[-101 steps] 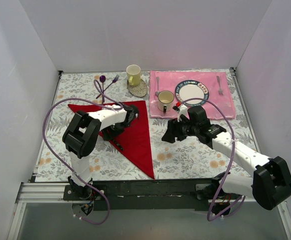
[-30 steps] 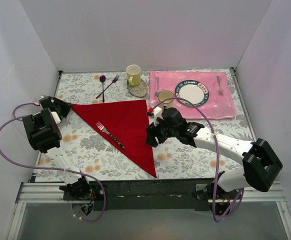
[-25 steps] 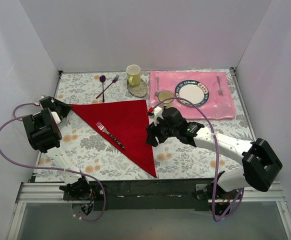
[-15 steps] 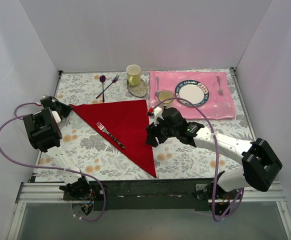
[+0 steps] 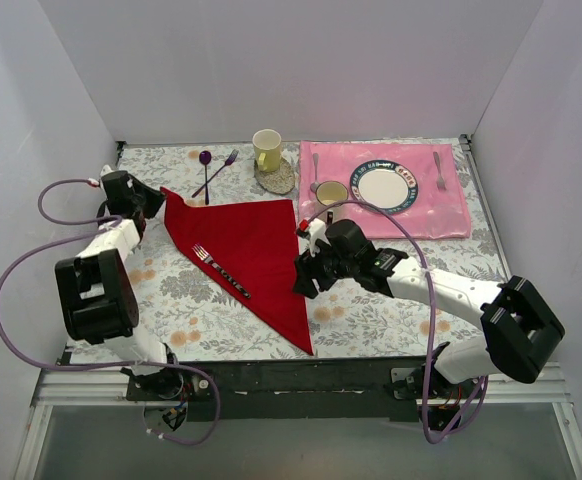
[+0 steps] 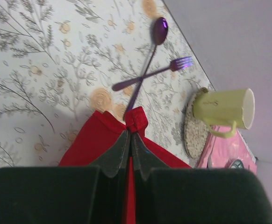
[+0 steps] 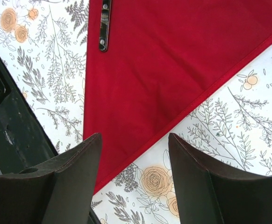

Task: Fold the napkin, place the utensils inside, and roll it up
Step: Fold the napkin

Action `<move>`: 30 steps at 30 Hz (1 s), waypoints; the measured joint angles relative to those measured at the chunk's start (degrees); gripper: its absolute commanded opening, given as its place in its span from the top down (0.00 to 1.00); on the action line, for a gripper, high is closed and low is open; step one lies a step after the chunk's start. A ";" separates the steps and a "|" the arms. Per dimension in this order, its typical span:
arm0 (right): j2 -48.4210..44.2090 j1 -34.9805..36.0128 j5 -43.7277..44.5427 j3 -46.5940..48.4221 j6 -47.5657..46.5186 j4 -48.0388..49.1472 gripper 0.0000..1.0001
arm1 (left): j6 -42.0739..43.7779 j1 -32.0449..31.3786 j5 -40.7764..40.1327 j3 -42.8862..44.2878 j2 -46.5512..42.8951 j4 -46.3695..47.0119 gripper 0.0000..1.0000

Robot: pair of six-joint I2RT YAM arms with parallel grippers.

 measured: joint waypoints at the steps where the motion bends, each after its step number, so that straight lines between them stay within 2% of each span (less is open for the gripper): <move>1: -0.02 0.00 -0.02 -0.26 0.02 0.09 0.33 | -0.02 -0.87 -0.44 -0.52 -1.60 -0.66 1.00; 6: -0.04 -0.02 -0.02 -1.70 0.28 0.44 0.33 | -0.28 -5.68 -1.88 -4.46 -9.62 -4.94 1.00; 15: -0.20 -0.22 -0.85 -4.22 1.90 1.09 0.33 | 0.26 -12.94 -1.49 -7.91 -17.09 -10.71 1.00; 30: -0.26 -0.24 -1.22 -5.33 3.58 2.49 0.33 | -2.23 -25.05 -3.06 -15.37 -22.08 -12.96 1.00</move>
